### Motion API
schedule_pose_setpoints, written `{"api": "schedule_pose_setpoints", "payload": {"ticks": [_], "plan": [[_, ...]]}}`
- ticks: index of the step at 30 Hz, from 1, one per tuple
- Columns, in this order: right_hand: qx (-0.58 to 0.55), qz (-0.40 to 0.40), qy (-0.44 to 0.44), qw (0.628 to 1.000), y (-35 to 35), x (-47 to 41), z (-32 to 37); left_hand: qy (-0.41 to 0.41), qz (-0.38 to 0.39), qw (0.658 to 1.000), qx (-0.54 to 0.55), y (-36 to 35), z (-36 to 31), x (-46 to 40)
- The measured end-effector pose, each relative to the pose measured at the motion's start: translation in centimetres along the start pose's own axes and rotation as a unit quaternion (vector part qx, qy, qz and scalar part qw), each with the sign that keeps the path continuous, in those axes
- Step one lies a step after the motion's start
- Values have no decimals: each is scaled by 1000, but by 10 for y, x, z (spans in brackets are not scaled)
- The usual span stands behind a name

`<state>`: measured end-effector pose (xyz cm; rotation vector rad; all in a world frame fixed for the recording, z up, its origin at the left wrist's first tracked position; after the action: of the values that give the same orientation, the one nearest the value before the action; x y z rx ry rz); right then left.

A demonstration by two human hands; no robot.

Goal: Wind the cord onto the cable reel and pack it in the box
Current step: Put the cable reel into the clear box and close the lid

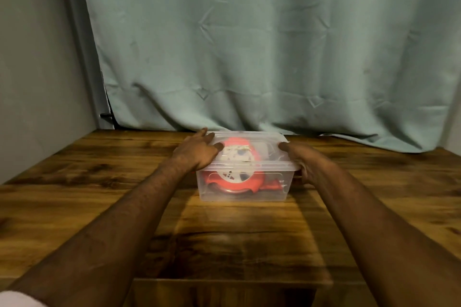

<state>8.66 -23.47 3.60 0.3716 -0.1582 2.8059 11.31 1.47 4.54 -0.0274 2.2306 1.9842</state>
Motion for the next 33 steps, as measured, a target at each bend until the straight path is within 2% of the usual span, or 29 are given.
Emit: {"api": "schedule_pose_setpoints", "payload": {"ticks": [2, 3, 4, 6, 7, 10, 12, 14, 15, 17, 19, 20, 22, 24, 25, 26, 28, 30, 33], "plan": [[-17, -16, 12, 1000, 3, -6, 2, 1, 0, 1000, 7, -1, 0, -1], [19, -46, 52, 997, 4, -12, 5, 1, 0, 1000, 9, -1, 1, -1], [106, -86, 103, 985, 5, -15, 8, -1, 0, 1000, 8, 0, 0, 0], [280, -164, 184, 928, 2, -8, 15, -7, -2, 1000, 5, 1, -1, 2], [318, -185, 198, 908, 1, -5, 17, -13, -4, 1000, 1, 2, -1, 2], [356, -216, 223, 881, 0, 6, 20, -15, -16, 1000, 4, 2, -3, 4], [394, -227, 293, 841, -6, 14, 21, -2, -33, 998, 47, 0, 0, 2], [411, -230, 362, 804, -13, 21, 21, 47, -51, 992, 110, -4, 5, 0], [407, -223, 376, 802, -15, 22, 20, 96, -53, 982, 152, -8, 9, -1], [385, -206, 385, 813, -13, 20, 18, 195, -43, 937, 288, -16, 14, 2], [372, -183, 395, 820, -10, 17, 17, 227, -5, 850, 475, -24, 13, 6], [372, -169, 395, 823, -9, 16, 17, 230, 11, 812, 536, -25, 12, 8], [374, -147, 383, 832, -9, 14, 17, 236, 43, 755, 610, -32, 15, 10], [374, -131, 369, 841, -9, 12, 17, 246, 38, 720, 647, -34, 15, 11], [371, -130, 365, 844, -9, 12, 17, 259, 0, 727, 636, -34, 19, 9], [367, -131, 364, 846, -10, 10, 17, 278, -49, 753, 594, -32, 24, 9], [361, -131, 364, 849, -10, 9, 16, 294, -132, 827, 461, -26, 34, 6], [359, -134, 365, 848, -10, 7, 16, 282, -159, 877, 356, -19, 35, 4], [356, -136, 371, 847, -9, 6, 15, 260, -176, 914, 257, -12, 34, 0]]}}
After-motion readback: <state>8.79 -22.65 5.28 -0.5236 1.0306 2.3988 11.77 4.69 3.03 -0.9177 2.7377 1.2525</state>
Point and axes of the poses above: each hand's wrist, its own x-axis away from the middle knuckle, its own y-axis out of the back of the hand, z = x × y, the point moved 3 cm from there along -x, towards the middle knuckle, and after that the axes turned 15 degrees about -x, right-handed, at the moved point
